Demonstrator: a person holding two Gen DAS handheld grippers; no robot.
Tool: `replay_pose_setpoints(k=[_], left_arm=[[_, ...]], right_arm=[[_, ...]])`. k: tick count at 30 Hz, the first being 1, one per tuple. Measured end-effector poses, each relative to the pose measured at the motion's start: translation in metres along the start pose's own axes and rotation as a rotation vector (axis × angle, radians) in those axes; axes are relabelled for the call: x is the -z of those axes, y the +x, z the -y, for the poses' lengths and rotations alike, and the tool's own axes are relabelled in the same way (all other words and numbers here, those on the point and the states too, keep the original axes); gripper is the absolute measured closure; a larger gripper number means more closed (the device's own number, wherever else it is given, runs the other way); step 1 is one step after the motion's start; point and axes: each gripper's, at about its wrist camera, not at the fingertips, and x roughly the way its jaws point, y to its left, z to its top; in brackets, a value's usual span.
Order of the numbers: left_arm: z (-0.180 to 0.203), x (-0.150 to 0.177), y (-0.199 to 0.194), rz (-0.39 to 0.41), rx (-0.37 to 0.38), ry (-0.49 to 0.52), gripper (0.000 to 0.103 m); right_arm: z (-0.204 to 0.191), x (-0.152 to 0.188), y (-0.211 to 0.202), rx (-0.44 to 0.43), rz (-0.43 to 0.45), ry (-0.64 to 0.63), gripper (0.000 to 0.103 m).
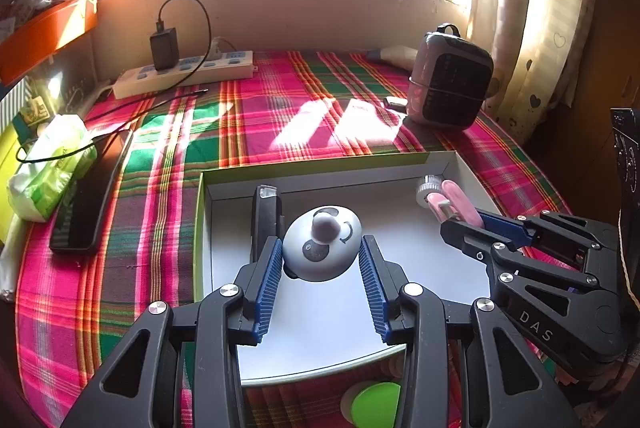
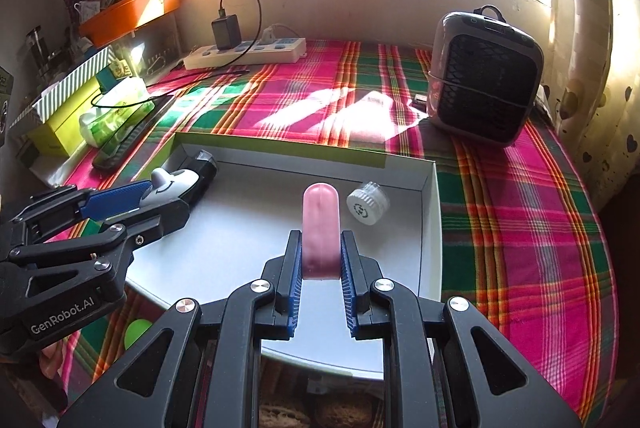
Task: Organize objects
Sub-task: 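Carry the white egg toy and pink clip over the white box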
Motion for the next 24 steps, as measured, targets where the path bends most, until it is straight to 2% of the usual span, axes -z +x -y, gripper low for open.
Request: replay_pose_setpoints(k=[10,24], left_arm=[[-0.005,-0.006,0.022,-0.030,-0.002,-0.009,0.065],[0.001,-0.008,0.033,-0.039,0.002,0.025,0.065]], right_arm=[[0.003,-0.011,0.023,-0.014,-0.044,-0.002,0.084],[0.008,-0.019,0.043,-0.015,-0.080,-0.023,0.084]])
